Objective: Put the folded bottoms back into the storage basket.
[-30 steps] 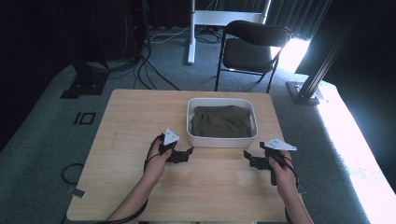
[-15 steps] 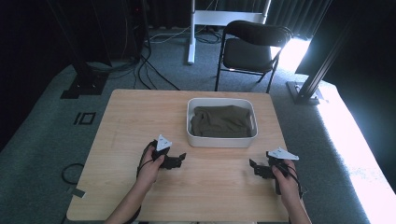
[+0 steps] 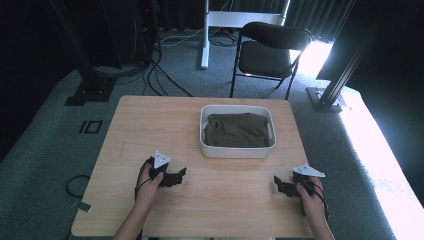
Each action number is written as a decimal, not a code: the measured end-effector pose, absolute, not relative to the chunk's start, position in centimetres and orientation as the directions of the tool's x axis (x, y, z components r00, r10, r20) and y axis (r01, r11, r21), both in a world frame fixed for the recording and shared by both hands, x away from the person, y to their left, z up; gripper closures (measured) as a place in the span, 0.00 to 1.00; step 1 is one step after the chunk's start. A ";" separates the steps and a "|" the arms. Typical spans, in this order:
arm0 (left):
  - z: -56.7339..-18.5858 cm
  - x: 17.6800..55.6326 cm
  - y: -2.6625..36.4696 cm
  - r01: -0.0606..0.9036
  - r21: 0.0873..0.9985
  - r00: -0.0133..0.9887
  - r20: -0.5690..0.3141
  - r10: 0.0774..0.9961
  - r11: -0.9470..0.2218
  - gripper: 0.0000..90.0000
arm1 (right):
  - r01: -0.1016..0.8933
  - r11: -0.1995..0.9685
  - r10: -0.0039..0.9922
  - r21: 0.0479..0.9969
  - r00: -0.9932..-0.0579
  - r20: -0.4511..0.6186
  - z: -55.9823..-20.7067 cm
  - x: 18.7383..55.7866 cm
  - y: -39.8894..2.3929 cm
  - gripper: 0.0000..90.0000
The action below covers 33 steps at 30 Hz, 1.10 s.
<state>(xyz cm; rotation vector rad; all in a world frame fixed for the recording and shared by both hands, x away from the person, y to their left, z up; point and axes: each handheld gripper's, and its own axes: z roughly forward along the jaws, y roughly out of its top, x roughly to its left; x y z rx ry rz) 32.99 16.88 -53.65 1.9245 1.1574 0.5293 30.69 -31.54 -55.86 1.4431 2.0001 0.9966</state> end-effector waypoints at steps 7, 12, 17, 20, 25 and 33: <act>-54.4 32.4 18.9 0.577 0.786 0.395 -0.031 0.918 -0.222 0.18 | 0.616 0.151 0.954 0.773 -0.297 0.050 -55.9 30.2 -31.9 0.16; -54.7 31.9 20.3 0.607 0.774 0.328 -0.040 0.944 -0.178 0.18 | 0.631 0.144 0.968 0.762 -0.251 0.026 -56.2 29.8 -32.1 0.16; -55.3 31.5 21.6 0.629 0.760 0.262 -0.014 0.965 -0.160 0.18 | 0.656 0.147 0.977 0.741 -0.215 -0.003 -56.3 29.5 -32.2 0.15; -55.3 31.3 22.3 0.639 0.756 0.211 0.002 0.978 -0.139 0.18 | 0.666 0.128 0.978 0.735 -0.207 0.017 -56.3 29.5 -32.3 0.15; -55.4 31.2 23.1 0.675 0.720 0.208 0.019 0.978 -0.158 0.18 | 0.668 0.123 0.980 0.733 -0.200 0.018 -56.3 29.5 -32.3 0.14; -55.5 31.5 23.1 0.687 0.710 0.196 0.021 0.980 -0.153 0.10 | 0.671 0.110 0.983 0.733 -0.181 0.019 -56.3 29.6 -32.1 0.14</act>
